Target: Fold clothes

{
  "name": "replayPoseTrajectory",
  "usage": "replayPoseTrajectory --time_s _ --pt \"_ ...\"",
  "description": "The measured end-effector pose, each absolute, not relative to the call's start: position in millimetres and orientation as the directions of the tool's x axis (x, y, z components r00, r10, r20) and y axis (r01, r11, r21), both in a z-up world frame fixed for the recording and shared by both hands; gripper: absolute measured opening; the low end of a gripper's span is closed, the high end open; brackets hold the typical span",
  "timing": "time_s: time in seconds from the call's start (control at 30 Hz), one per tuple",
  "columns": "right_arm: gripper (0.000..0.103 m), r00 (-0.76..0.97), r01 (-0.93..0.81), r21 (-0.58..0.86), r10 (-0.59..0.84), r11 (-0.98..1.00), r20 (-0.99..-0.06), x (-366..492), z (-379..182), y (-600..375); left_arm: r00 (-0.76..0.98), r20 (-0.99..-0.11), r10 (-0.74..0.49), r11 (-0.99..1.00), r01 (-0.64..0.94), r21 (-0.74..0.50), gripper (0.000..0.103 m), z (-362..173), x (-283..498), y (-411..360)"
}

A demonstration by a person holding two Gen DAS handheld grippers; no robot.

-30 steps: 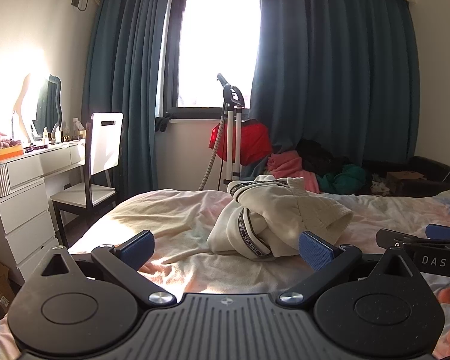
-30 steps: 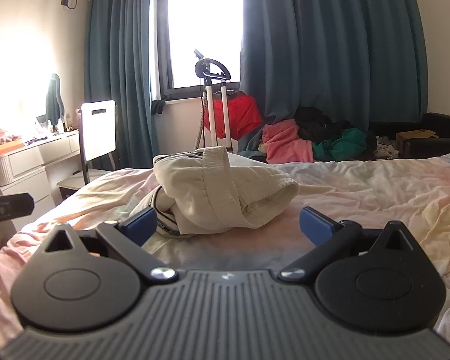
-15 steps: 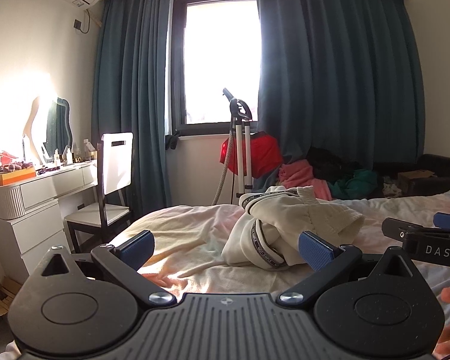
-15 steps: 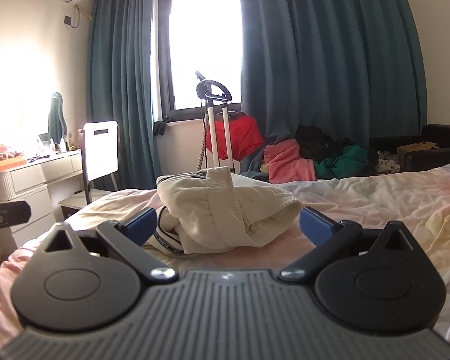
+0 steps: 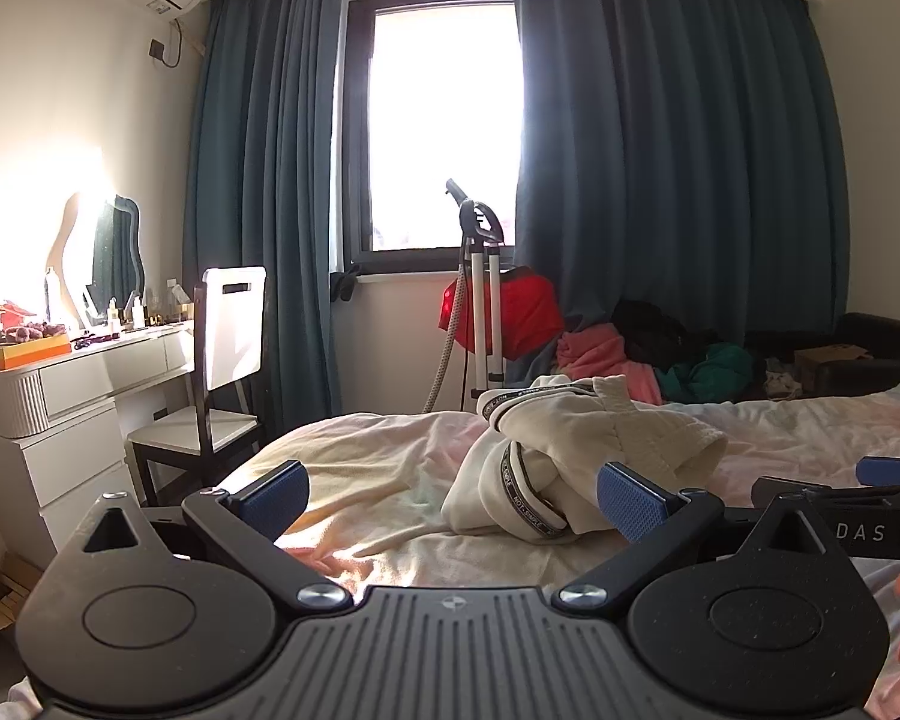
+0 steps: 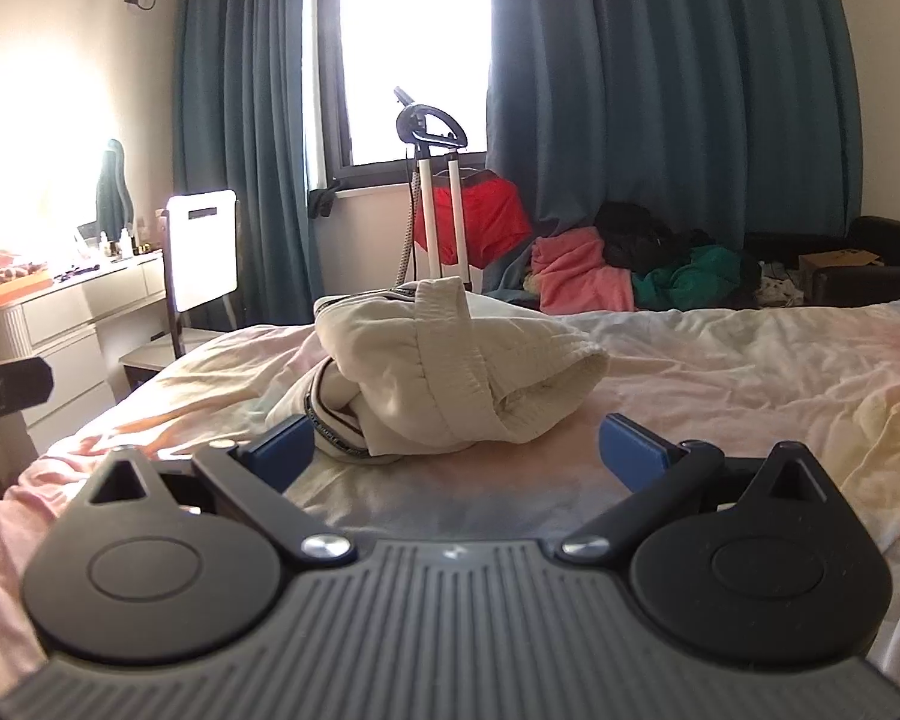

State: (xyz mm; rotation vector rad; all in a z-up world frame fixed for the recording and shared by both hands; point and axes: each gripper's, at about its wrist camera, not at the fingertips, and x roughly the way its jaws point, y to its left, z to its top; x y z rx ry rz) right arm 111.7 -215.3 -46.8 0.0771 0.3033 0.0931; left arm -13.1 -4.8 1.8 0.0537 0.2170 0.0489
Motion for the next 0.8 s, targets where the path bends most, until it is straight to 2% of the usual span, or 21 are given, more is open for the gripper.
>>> replayPoseTrajectory --time_s 0.23,0.43,0.53,0.6,0.7,0.8 --pt "0.103 0.962 -0.050 0.074 0.067 0.996 -0.263 109 -45 -214 0.974 -0.222 0.053 0.997 -0.039 0.065 0.103 -1 -10 -6" --pt "0.097 0.969 -0.047 0.087 0.066 0.995 -0.239 106 -45 -215 0.972 -0.230 0.056 0.997 -0.043 0.060 0.103 -3 -8 -5" --pt "0.084 0.966 -0.045 0.101 0.069 0.994 -0.250 107 -46 -217 0.970 -0.236 0.054 0.997 -0.040 0.064 0.103 -4 -7 -5" --pt "0.082 0.962 -0.040 0.116 0.069 0.993 -0.263 109 -47 -219 0.969 -0.242 0.053 0.997 -0.039 0.065 0.103 -5 -6 -5" --pt "0.074 0.963 -0.028 0.112 0.057 0.993 -0.264 109 -48 -219 0.968 -0.246 0.051 0.997 -0.035 0.067 0.103 -7 -5 -6" --pt "0.072 0.968 -0.020 0.092 0.042 0.996 -0.247 107 -46 -218 0.967 -0.249 0.047 0.997 -0.031 0.066 0.103 -9 -3 -6"
